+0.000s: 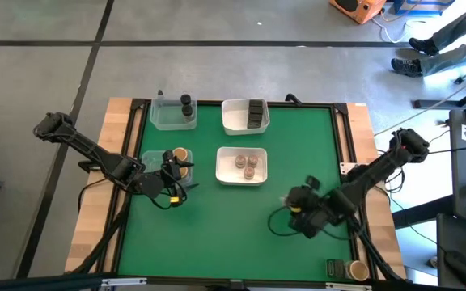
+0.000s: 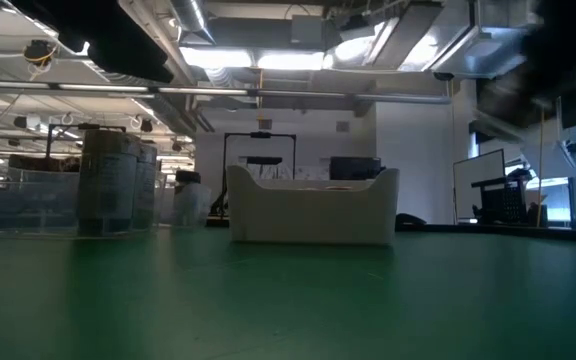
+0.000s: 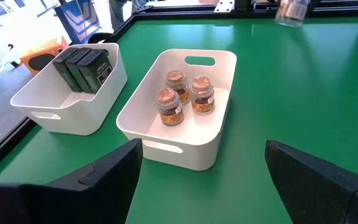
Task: Sort spices by type
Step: Put the brown seasoning bottle into the bottom white bin
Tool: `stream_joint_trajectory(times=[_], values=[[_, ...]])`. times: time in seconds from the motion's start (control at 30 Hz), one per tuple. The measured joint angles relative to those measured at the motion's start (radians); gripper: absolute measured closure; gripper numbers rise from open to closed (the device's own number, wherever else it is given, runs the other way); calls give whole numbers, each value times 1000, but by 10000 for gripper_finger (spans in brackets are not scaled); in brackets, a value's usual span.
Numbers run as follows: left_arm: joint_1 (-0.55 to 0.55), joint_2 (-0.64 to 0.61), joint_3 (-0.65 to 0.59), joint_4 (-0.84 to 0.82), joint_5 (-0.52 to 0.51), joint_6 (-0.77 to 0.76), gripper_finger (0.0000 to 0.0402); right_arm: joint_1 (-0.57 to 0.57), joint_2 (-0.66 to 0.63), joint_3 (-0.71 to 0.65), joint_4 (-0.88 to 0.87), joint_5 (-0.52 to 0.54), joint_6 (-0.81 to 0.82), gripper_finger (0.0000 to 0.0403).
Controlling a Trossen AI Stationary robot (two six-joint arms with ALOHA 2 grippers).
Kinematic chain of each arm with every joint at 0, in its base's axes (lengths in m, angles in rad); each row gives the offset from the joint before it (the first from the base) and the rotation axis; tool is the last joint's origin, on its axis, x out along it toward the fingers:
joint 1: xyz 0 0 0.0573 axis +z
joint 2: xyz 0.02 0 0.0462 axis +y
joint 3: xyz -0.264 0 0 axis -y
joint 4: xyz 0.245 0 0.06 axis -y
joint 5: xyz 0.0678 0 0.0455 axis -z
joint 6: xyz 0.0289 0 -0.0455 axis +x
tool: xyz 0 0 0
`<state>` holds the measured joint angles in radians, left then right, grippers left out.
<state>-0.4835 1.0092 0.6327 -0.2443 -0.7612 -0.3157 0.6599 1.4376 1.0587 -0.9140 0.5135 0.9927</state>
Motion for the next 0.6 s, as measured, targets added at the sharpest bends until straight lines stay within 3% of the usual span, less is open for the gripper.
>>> stream_joint_trajectory(times=[0.13, 0.3, 0.6], values=[[0, 0, 0, 0, 0, 10, 79, -99, 4, 49, 121, 67, -257, 209], [0, 0, 0, -1, 0, 12, 79, -210, 46, 104, 255, 65, -539, 208], [0, 0, 0, -1, 0, 25, 79, -366, 214, 352, 269, 11, -847, 207]])
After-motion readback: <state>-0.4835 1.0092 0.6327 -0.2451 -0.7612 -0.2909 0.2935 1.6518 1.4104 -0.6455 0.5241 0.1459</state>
